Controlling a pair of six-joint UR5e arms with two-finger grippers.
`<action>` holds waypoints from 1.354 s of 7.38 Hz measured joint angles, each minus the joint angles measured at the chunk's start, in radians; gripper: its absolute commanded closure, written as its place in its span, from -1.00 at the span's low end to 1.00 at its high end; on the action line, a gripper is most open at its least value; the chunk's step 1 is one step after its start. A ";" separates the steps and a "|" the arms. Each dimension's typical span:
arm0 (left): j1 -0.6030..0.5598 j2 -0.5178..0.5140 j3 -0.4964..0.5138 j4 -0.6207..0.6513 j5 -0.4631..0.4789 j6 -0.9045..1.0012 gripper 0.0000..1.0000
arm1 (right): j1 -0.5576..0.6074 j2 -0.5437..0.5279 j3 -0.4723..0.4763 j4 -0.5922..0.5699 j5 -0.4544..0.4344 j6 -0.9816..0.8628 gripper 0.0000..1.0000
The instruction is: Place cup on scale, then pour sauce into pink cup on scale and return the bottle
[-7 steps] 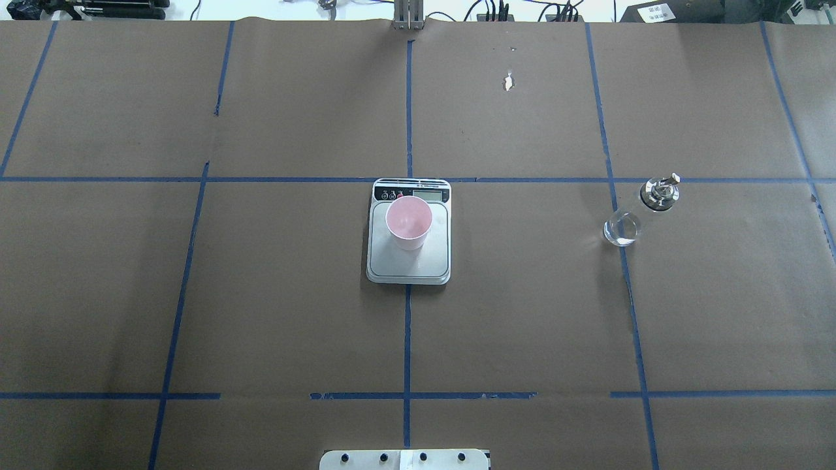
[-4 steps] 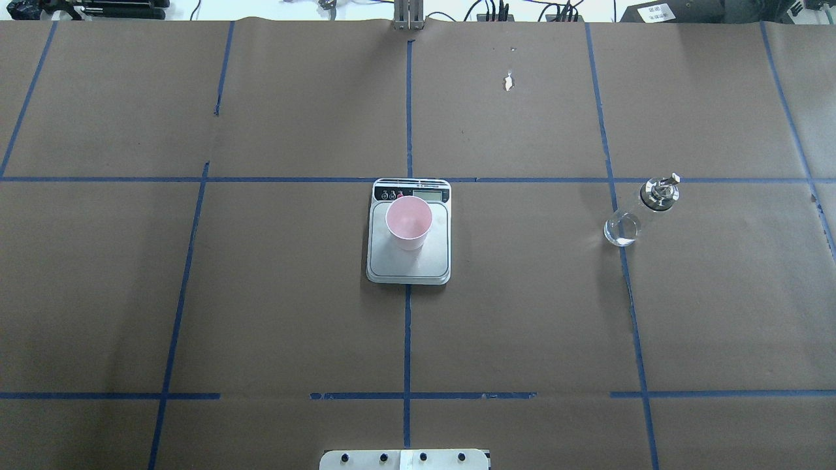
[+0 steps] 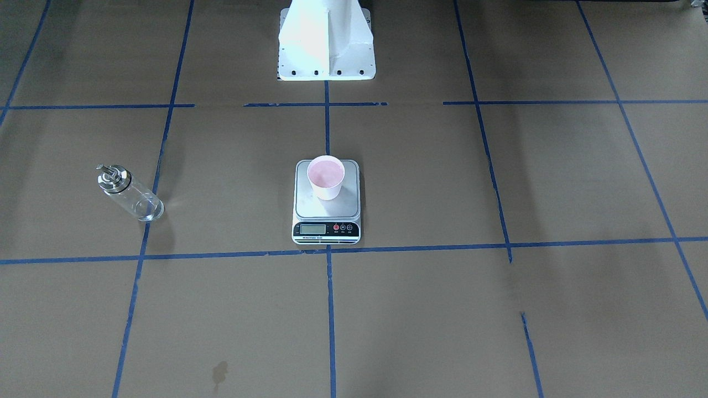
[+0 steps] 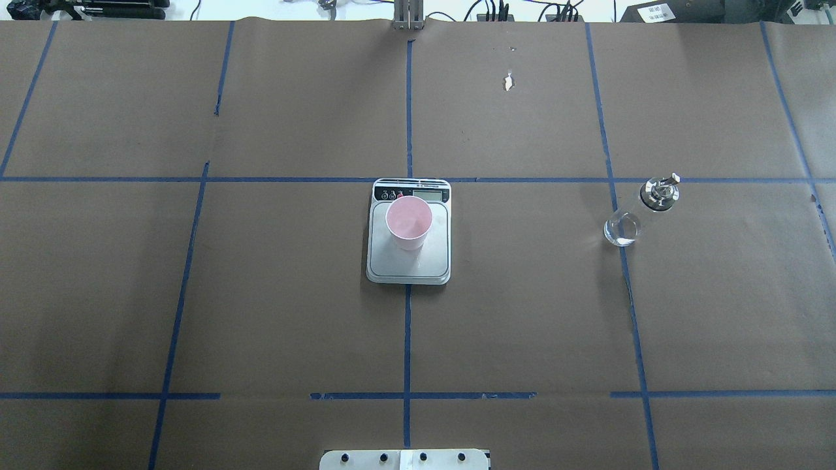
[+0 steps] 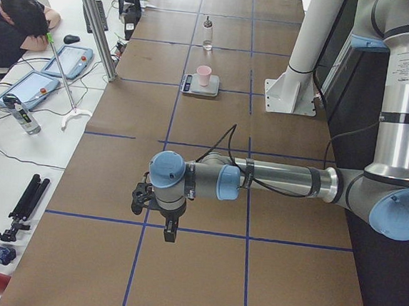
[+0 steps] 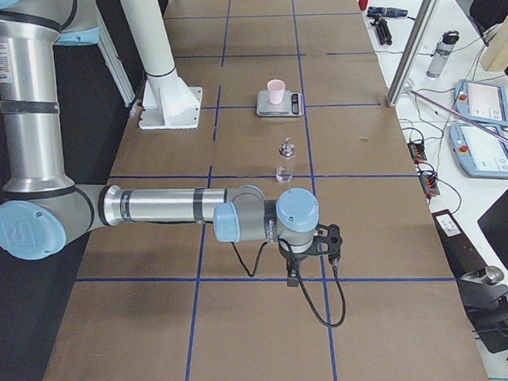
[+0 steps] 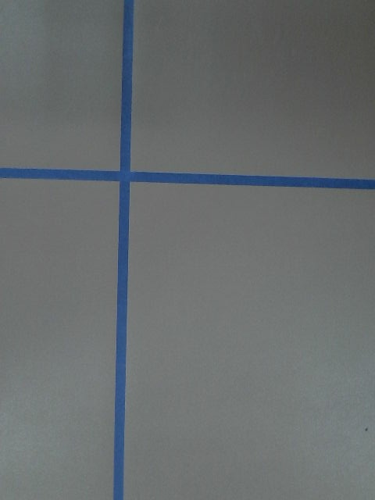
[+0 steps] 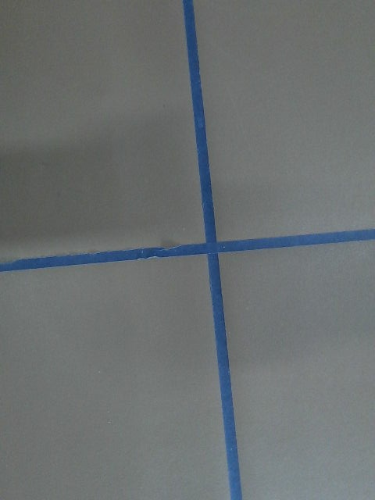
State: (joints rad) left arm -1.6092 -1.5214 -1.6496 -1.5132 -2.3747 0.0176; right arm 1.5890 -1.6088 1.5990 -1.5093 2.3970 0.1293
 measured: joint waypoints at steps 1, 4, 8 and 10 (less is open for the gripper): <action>0.000 0.001 0.001 0.000 -0.009 -0.001 -1.00 | 0.000 0.000 0.000 0.000 0.000 0.001 -1.00; 0.000 0.004 0.001 -0.002 -0.015 0.007 -1.00 | 0.000 0.001 0.000 0.000 -0.001 0.001 -1.00; 0.001 -0.023 0.039 -0.011 -0.017 0.015 -1.00 | -0.001 0.001 -0.003 0.000 -0.001 0.001 -1.00; 0.001 -0.070 0.081 -0.013 -0.017 0.016 -1.00 | -0.001 0.001 -0.004 0.000 0.000 0.000 -1.00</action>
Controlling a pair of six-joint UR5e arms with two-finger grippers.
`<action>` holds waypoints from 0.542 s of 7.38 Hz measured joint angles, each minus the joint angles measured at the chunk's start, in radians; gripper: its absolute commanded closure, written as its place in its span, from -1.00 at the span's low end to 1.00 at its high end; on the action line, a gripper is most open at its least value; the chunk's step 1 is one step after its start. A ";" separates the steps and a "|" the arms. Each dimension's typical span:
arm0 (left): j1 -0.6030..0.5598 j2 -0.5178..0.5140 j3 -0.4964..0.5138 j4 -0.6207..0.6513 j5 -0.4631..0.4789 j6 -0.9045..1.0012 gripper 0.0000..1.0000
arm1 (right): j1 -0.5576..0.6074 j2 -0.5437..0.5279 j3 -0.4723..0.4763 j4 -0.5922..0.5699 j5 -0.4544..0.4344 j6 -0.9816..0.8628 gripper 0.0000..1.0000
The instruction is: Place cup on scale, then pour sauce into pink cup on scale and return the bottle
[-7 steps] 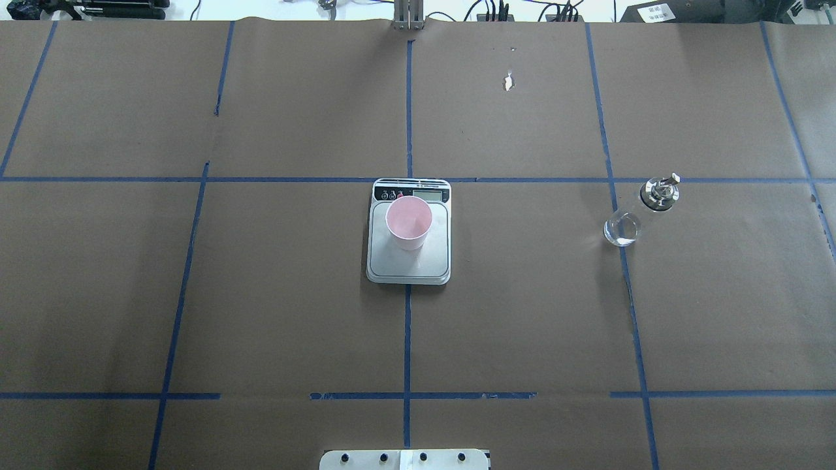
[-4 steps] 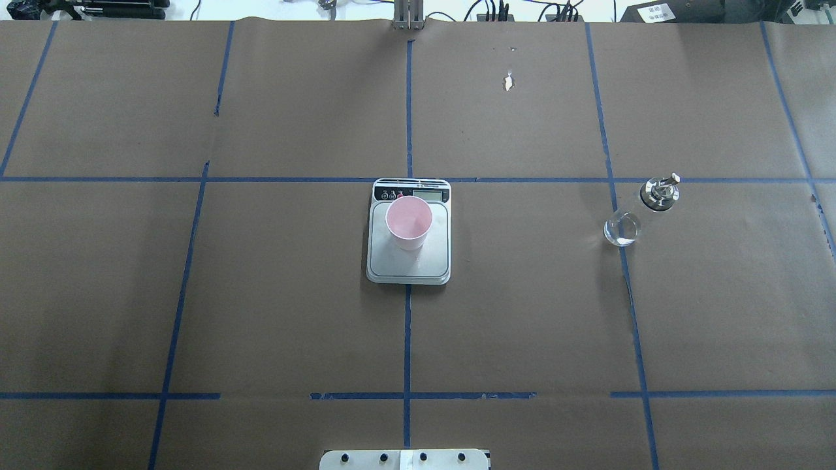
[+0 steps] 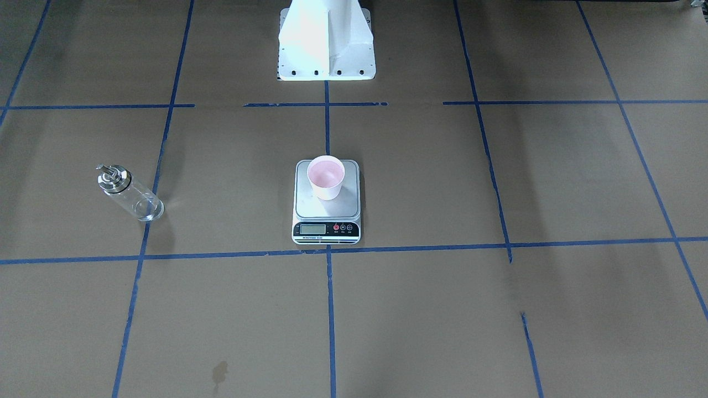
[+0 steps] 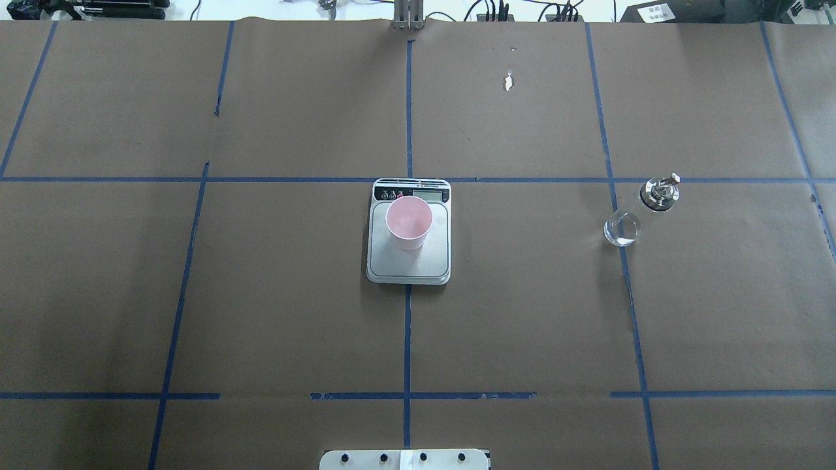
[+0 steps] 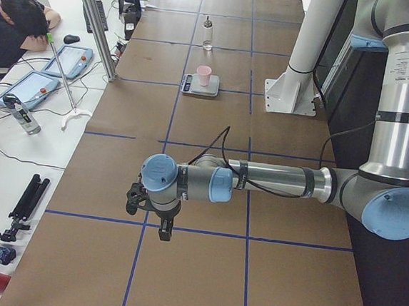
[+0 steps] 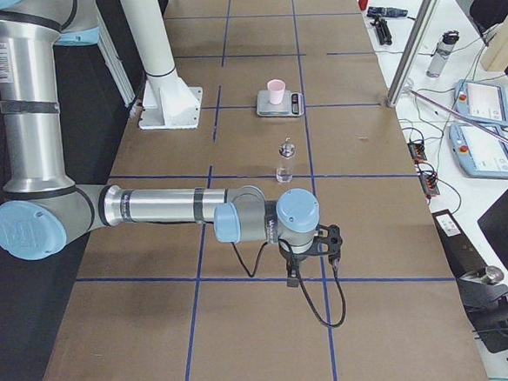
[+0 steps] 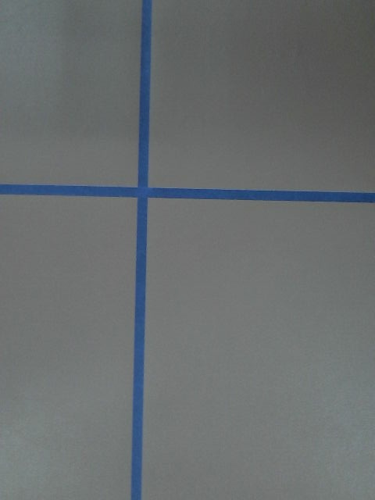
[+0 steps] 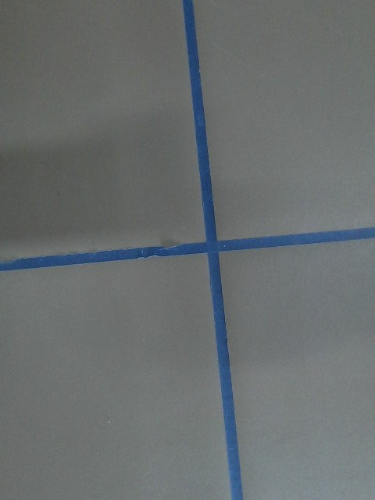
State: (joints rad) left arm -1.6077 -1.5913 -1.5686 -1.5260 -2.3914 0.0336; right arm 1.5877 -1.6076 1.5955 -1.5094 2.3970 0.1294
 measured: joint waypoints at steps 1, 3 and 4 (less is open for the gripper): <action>0.000 -0.013 0.011 0.000 0.000 0.000 -1.00 | 0.000 0.000 0.000 0.000 0.000 0.001 -1.00; 0.000 -0.022 0.017 0.000 -0.001 0.000 -1.00 | 0.000 0.001 0.000 0.000 0.001 0.001 -1.00; 0.000 -0.023 0.017 0.000 -0.001 0.000 -1.00 | 0.000 0.001 0.001 0.000 0.001 0.001 -1.00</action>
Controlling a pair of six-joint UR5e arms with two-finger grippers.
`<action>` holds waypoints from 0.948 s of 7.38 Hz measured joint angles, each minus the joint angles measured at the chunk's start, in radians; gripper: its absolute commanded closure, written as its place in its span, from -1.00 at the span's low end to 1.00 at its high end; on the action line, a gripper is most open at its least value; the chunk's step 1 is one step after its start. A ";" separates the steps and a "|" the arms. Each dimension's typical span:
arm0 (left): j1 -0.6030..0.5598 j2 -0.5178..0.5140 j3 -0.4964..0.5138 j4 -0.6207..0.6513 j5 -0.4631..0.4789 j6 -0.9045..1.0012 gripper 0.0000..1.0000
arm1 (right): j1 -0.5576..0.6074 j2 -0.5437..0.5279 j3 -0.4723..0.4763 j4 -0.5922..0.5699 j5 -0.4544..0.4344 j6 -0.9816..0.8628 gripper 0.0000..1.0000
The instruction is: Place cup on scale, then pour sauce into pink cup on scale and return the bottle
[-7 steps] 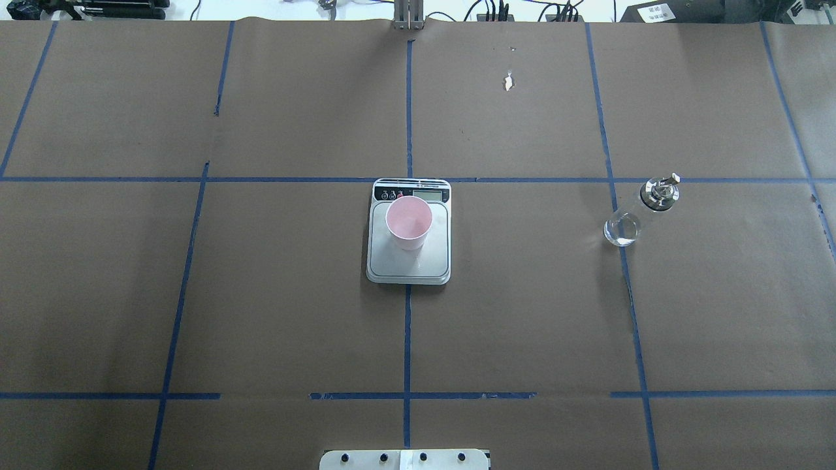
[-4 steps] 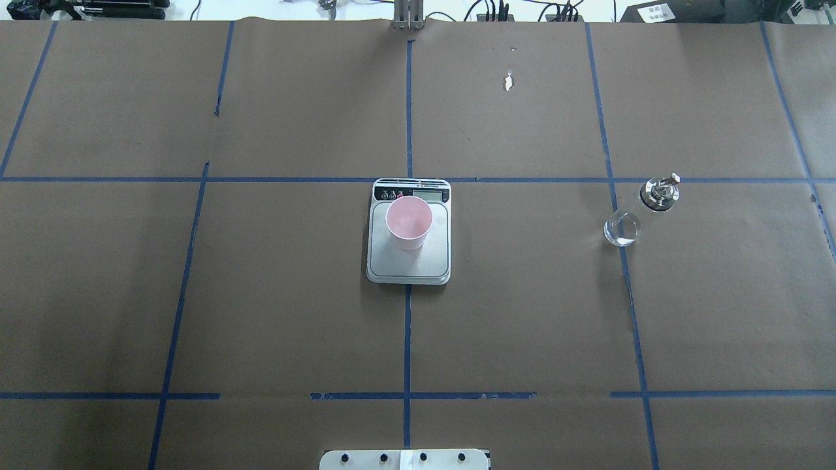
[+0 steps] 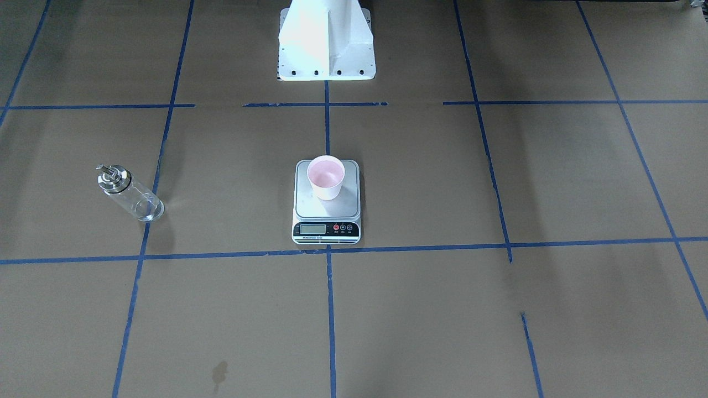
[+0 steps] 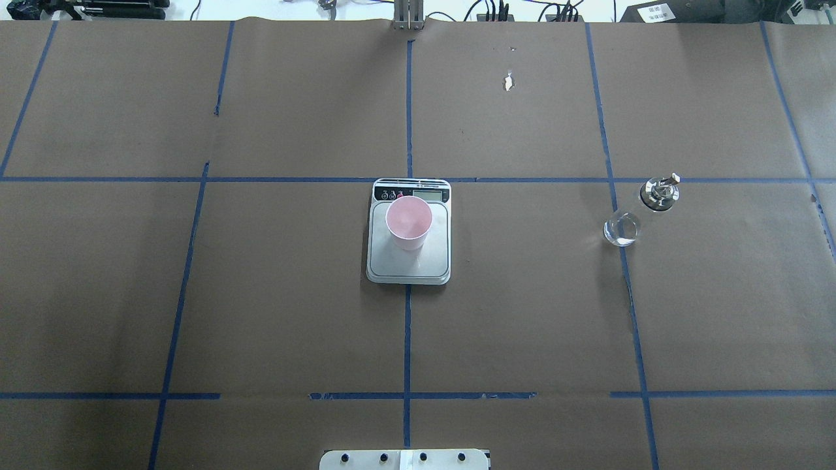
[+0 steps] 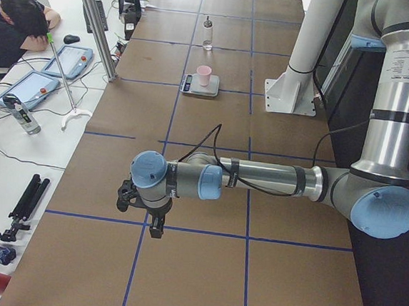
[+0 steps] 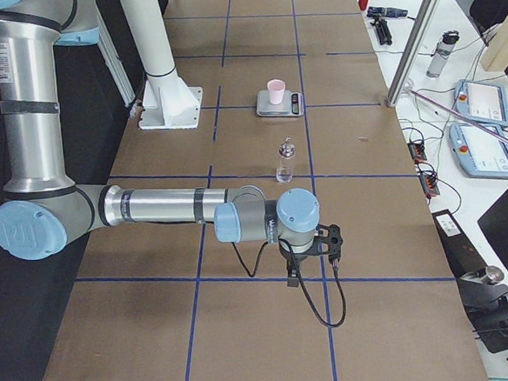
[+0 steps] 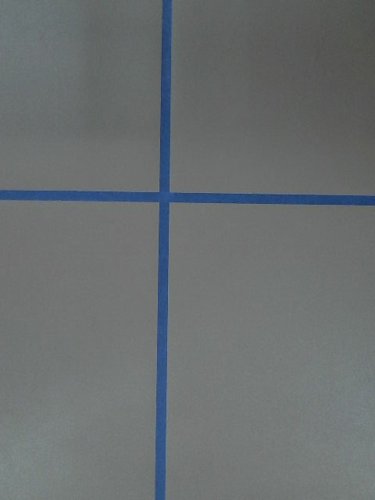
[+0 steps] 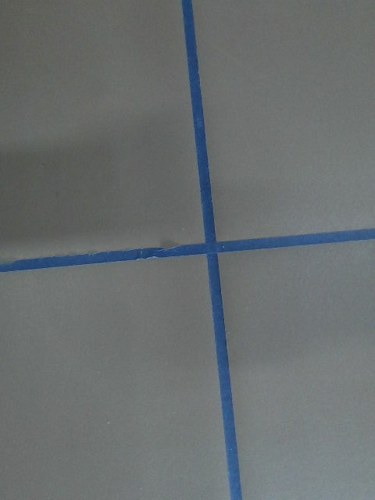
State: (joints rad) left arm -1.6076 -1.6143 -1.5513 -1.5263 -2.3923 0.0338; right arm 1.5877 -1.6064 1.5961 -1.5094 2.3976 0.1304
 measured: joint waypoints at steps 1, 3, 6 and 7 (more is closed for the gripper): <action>0.000 0.000 0.000 0.000 0.000 0.000 -1.00 | 0.000 0.001 0.001 0.000 0.000 0.000 -1.00; 0.000 -0.001 0.000 0.000 -0.001 0.000 -1.00 | 0.000 0.005 0.003 0.000 0.001 0.000 -1.00; 0.000 -0.001 0.000 0.000 -0.001 0.000 -1.00 | 0.000 0.011 0.005 0.000 0.001 0.000 -1.00; 0.000 -0.001 0.000 0.000 -0.001 0.000 -1.00 | 0.000 0.011 0.005 0.000 0.002 -0.001 -1.00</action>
